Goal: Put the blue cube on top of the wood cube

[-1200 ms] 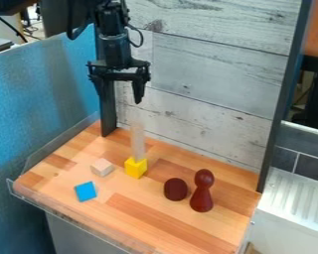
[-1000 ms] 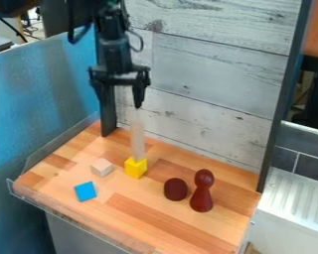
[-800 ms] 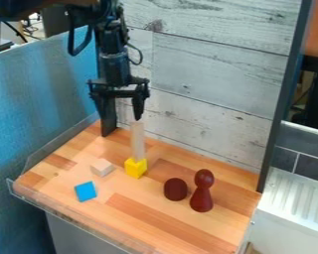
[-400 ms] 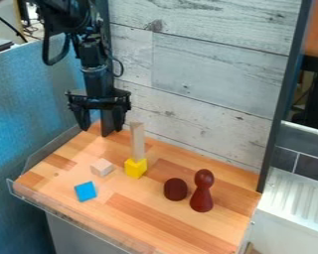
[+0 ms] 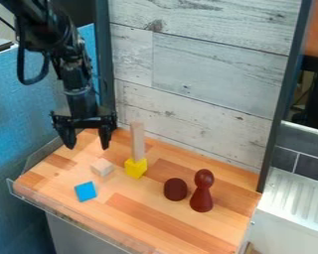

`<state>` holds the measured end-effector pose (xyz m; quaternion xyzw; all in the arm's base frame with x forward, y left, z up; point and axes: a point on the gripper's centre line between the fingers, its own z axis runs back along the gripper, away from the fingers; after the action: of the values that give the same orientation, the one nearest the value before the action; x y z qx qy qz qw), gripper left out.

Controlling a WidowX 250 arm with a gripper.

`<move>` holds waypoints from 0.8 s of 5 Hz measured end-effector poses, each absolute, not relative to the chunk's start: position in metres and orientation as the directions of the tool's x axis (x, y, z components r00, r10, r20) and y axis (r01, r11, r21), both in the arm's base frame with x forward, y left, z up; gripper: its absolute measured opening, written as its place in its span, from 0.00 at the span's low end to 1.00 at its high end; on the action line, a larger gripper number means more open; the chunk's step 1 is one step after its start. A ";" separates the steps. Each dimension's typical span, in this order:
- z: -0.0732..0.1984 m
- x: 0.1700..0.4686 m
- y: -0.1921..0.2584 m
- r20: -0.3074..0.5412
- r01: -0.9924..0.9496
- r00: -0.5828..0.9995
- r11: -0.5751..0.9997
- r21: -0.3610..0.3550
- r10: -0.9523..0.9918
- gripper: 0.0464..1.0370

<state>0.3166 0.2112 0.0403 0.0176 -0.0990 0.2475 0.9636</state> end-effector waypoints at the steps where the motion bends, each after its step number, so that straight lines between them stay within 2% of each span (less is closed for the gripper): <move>1: 0.024 0.315 0.223 0.231 -0.575 0.795 0.818 -0.010 0.562 0.96; 2: 0.012 0.307 0.236 0.226 -0.690 0.699 0.723 -0.035 0.678 0.96; 3: -0.008 0.299 0.236 0.165 -0.794 0.593 0.606 -0.045 0.788 0.96; 4: -0.009 0.299 0.234 0.147 -0.850 0.511 0.523 -0.064 0.847 0.96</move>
<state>0.2988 0.2343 -0.0089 0.0081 -0.0802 0.4882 0.8690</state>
